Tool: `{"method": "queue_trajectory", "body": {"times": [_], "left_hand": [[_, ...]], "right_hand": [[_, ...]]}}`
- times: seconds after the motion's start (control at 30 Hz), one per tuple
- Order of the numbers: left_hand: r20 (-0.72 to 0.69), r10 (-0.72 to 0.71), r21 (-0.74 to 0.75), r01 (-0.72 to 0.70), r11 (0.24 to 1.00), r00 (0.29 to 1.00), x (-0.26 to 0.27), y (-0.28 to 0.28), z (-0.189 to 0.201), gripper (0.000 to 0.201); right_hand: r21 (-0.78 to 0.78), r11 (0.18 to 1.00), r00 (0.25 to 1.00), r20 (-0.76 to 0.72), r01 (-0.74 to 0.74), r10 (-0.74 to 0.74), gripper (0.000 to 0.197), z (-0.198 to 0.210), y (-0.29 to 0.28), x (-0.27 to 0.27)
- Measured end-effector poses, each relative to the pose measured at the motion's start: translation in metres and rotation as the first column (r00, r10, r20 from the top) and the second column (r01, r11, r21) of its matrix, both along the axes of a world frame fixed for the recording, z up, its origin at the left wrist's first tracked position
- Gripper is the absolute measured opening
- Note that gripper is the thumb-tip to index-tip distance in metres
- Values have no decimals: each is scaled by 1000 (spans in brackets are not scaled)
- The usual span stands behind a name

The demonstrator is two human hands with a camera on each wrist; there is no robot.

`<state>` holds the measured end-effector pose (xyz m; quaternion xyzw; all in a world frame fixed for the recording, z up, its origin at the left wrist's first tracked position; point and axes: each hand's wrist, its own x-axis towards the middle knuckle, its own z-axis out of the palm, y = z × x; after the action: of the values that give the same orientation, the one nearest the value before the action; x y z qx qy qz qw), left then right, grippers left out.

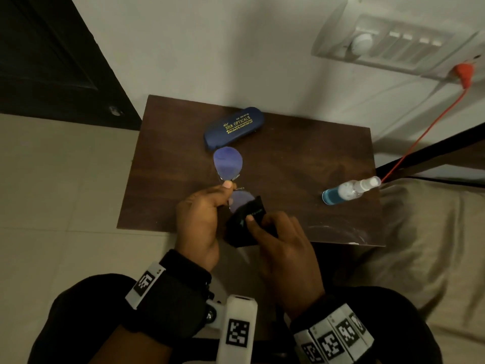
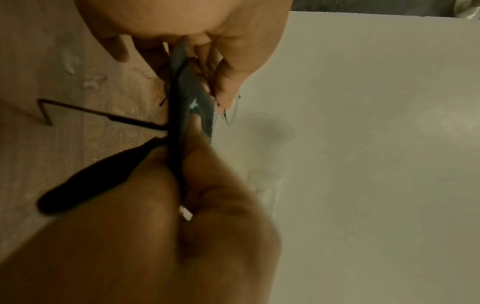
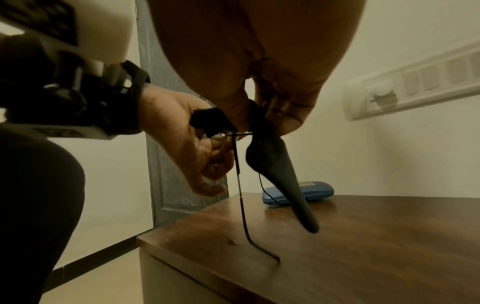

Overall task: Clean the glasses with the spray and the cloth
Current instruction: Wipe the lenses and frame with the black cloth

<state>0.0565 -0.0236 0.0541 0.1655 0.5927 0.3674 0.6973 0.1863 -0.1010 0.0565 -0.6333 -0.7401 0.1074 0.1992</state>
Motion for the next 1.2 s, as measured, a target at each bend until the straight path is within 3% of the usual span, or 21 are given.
{"method": "queue_trajectory", "body": {"times": [0.07, 0.17, 0.43, 0.53, 0.67, 0.9, 1.03, 1.2], "left_hand": [[-11, -9, 4, 9, 1000, 1000, 1, 1, 1, 12], [29, -33, 12, 33, 999, 999, 6, -4, 4, 18], [46, -5, -6, 5, 1000, 999, 2, -3, 5, 21], [-16, -5, 1, 5, 1000, 1000, 0, 0, 3, 11], [13, -22, -2, 22, 1000, 1000, 5, -3, 7, 19], [72, 9, 26, -11, 1000, 997, 1, -5, 9, 21], [4, -21, 22, 21, 1000, 1000, -1, -2, 7, 15], [57, -15, 15, 14, 1000, 998, 4, -5, 8, 20]], "right_hand": [[3, 998, 998, 0, 68, -68, 35, -1, 3, 6], [9, 994, 994, -1, 110, -110, 33, 2, 16, 4], [1, 1000, 1000, 21, -23, 23, 38, 4, 2, -5], [-21, 999, 999, 32, 41, -41, 40, 1, -2, 6], [-17, 994, 994, 17, 109, -109, 38, 1, 13, 4], [-15, 1000, 1000, 26, -15, 15, 37, 5, 8, -12], [-20, 998, 998, 25, 52, -51, 42, 1, 3, 0], [2, 998, 998, -17, 61, -61, 38, 6, 22, -11]]}}
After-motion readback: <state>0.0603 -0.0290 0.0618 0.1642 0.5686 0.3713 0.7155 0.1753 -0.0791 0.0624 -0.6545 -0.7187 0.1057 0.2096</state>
